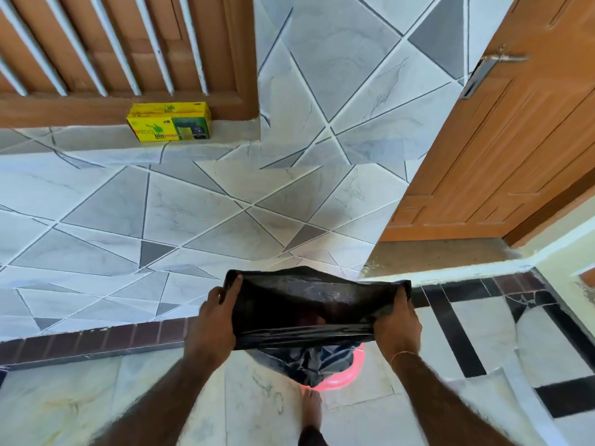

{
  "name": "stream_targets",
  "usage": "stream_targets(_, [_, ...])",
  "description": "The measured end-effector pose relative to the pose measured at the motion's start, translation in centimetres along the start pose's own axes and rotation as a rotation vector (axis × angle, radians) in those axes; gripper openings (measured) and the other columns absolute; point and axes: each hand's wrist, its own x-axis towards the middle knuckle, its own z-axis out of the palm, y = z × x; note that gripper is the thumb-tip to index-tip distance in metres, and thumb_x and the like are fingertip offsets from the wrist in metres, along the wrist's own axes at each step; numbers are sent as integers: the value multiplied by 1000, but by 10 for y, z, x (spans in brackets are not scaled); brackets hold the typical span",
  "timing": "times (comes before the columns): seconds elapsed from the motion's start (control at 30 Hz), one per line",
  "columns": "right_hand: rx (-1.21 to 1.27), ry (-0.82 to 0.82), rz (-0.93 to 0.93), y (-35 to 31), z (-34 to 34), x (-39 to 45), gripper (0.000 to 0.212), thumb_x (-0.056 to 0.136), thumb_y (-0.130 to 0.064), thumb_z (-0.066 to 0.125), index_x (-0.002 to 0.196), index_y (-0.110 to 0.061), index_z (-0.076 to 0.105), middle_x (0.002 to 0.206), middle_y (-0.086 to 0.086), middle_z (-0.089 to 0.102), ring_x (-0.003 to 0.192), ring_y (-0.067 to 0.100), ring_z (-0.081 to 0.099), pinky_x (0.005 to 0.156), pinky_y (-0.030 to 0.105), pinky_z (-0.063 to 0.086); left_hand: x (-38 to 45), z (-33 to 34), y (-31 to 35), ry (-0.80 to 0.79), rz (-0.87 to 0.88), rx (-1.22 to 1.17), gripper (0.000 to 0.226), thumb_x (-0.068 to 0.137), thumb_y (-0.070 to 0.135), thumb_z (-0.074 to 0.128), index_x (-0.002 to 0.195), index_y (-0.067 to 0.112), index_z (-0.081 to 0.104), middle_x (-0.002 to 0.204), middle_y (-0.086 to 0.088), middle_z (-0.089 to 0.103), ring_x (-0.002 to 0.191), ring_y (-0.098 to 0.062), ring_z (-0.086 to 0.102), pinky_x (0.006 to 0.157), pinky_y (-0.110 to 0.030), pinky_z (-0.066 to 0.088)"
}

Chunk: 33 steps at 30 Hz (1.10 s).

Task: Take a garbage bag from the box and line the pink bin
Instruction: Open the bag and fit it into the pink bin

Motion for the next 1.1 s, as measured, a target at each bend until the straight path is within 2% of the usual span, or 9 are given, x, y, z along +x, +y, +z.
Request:
stream_targets(0.13, [6,5,-4,-8,0,12,76,79,-1,51,149,-19,28,150,14,44,108,50,57,93,50,46,17,7,2,29,-43,26,97,67,-10,54,145,39,24,134,-6,38,110,-33,50,85,-47,51])
stream_targets(0.23, [-5,29,-39,-15,0,8,70,84,-5,47,148,-26,29,139,14,55,106,48,59,94,52,47,15,8,-12,86,-52,46,69,66,-10,50,126,24,54,122,-8,54,101,-35,53,81,-47,50])
stream_targets(0.3, [-13,1,-51,-16,4,-5,73,80,-4,49,147,-28,31,132,14,60,104,46,59,93,52,48,10,10,-29,82,-75,57,60,65,-9,49,115,22,61,112,-8,59,94,-35,54,76,-47,50])
stream_targets(0.5, [-21,-181,67,0,29,-44,58,75,-4,44,130,-23,50,107,14,69,95,40,62,89,44,51,8,12,-58,-91,72,145,39,66,6,48,96,24,63,95,1,66,80,-27,63,65,-35,51])
stream_targets(0.7, [-270,-631,-55,20,54,-60,32,71,-12,42,95,-21,61,108,10,70,102,32,65,77,27,47,-1,8,-74,-488,19,348,35,72,24,41,102,26,59,108,7,65,99,-21,63,75,-32,53])
stream_targets(0.83, [-375,-685,-90,19,55,-45,37,80,-7,45,110,-14,65,114,10,70,106,31,64,77,24,44,5,1,-80,-593,-18,429,36,75,26,46,107,28,60,114,7,66,103,-20,64,74,-29,51])
stream_targets(0.93, [-406,-657,-69,21,49,-27,34,81,-11,47,109,-17,64,112,8,69,105,28,65,83,26,47,11,1,-70,-604,-17,443,34,76,21,46,106,26,60,113,5,66,103,-20,64,73,-30,51])
stream_targets(1.03, [-502,-760,-84,24,37,-15,30,86,-10,46,111,-14,62,89,0,62,106,29,64,76,23,43,16,4,-54,-692,30,443,24,73,23,42,93,27,55,111,3,66,104,-21,63,77,-31,51])
stream_targets(1.1, [-530,-866,-52,24,29,-13,27,87,-8,46,107,-8,65,71,-5,52,94,28,67,65,21,44,16,11,-53,-764,73,462,25,76,25,42,96,25,56,112,1,66,104,-22,62,81,-32,52])
